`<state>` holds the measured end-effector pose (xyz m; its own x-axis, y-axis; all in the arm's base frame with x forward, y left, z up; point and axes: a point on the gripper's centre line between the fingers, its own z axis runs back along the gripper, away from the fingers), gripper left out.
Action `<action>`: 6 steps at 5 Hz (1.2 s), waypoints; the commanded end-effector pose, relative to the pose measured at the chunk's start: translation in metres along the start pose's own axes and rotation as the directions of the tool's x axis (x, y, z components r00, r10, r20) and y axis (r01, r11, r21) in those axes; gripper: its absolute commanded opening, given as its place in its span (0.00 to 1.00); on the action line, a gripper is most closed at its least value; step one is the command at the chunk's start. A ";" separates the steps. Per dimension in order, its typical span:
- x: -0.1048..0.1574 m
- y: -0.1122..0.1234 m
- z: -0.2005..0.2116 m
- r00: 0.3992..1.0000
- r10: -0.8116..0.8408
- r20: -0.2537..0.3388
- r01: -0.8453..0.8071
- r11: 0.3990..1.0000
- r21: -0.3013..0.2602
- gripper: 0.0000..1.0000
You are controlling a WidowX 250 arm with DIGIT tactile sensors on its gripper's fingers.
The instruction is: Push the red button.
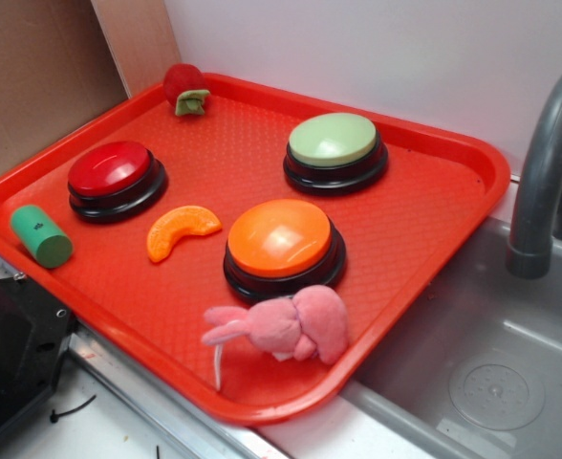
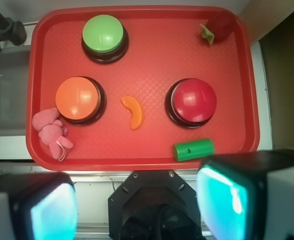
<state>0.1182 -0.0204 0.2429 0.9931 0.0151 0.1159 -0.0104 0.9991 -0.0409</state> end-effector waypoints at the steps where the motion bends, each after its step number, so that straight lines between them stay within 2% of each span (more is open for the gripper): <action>1: 0.000 0.000 0.000 1.000 0.000 0.000 0.000 1.000 0.000 1.00; 2: 0.002 0.052 -0.049 0.984 0.172 -0.052 -0.170 0.985 0.042 1.00; 3: 0.041 0.087 -0.074 0.967 0.247 0.061 -0.247 0.969 -0.015 1.00; 4: 0.057 0.105 -0.101 0.922 0.382 0.066 -0.382 0.924 -0.020 1.00; 5: 0.069 0.119 -0.136 0.890 0.454 0.053 -0.456 0.889 0.043 1.00; 6: 0.067 0.120 -0.159 0.864 0.503 0.013 -0.502 0.862 0.065 1.00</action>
<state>0.2021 0.0895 0.0810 0.8535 0.5179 0.0571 -0.5172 0.8554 -0.0282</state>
